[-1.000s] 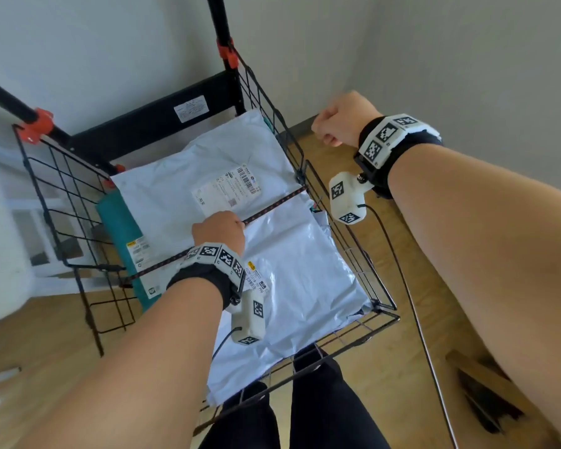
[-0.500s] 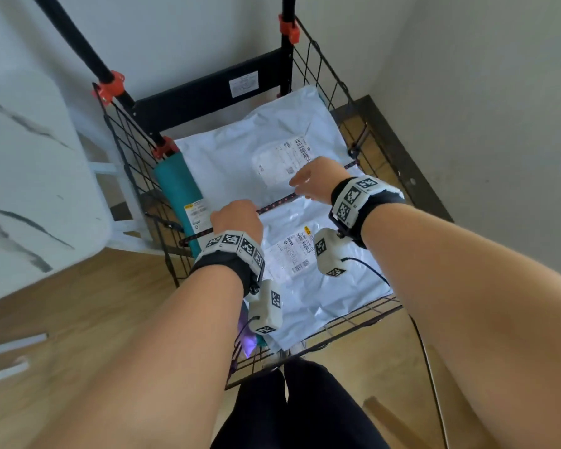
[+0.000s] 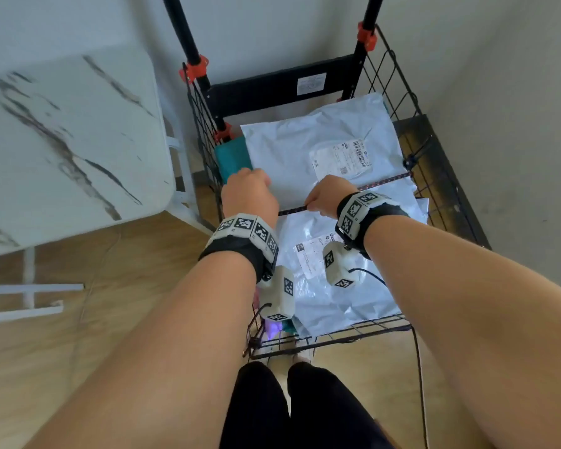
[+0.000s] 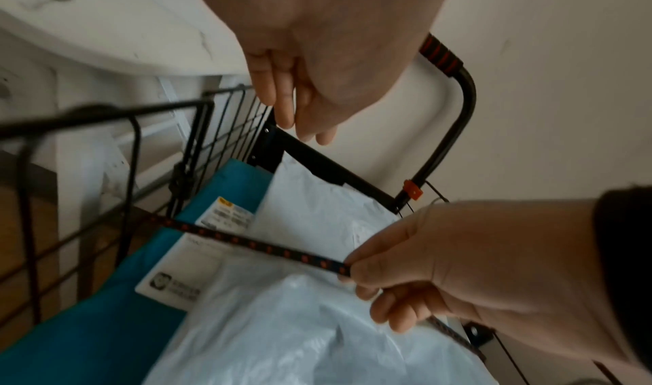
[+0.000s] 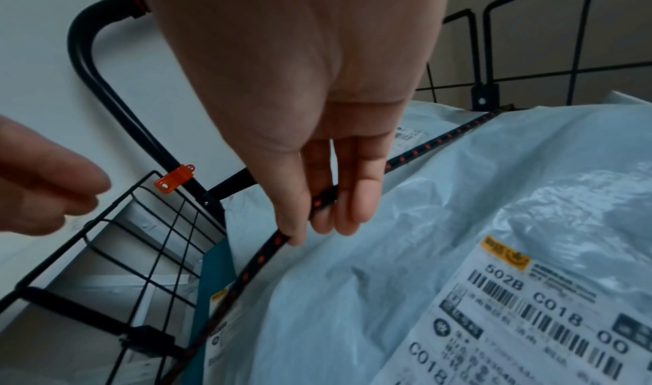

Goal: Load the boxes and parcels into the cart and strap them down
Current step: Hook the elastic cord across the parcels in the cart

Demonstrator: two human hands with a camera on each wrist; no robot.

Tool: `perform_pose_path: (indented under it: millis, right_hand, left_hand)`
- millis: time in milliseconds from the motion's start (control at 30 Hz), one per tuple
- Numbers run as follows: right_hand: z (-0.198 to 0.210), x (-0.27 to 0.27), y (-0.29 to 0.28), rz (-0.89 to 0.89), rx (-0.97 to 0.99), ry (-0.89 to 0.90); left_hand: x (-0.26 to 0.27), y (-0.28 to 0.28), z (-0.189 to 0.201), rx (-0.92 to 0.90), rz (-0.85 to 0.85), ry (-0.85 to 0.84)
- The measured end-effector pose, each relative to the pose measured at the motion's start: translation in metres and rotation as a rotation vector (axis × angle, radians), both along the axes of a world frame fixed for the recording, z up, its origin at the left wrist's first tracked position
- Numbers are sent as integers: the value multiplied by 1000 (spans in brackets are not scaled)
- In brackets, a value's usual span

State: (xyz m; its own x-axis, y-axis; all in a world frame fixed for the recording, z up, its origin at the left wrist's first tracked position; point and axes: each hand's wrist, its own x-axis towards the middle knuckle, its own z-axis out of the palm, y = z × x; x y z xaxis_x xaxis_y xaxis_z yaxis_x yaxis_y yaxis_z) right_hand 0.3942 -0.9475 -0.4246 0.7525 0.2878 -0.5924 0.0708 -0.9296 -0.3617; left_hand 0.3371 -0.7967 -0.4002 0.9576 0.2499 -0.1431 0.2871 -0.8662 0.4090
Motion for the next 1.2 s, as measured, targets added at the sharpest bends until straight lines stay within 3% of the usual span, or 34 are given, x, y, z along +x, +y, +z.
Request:
perform_pose_path:
  millis: [233,333,500,633,767,933,1200]
  right_hand:
    - [25,-6,31,82,-81,-14]
    - [23,-13,46,26,-75,-17]
    - [14,-23,83,-5,-104,-10]
    - [0,-26,107,18,-123,-4]
    - [-19,-29,122,-44,-3,18]
    - [-43,-33,124,-87,37,87]
    - [-50,-24,120,-184,124,174]
  left_hand:
    - [-14,58,14,20,142,-130]
    - [-28,79,12,26,208,-154]
    - [-48,126,-13,-81,301,28]
    - [-60,149,-47,-200,238,249]
    - [-59,157,-80,-296,142,433]
    - [-55,154,-110,-304,26,400]
    - [-31,131,-143,-318,-132,501]
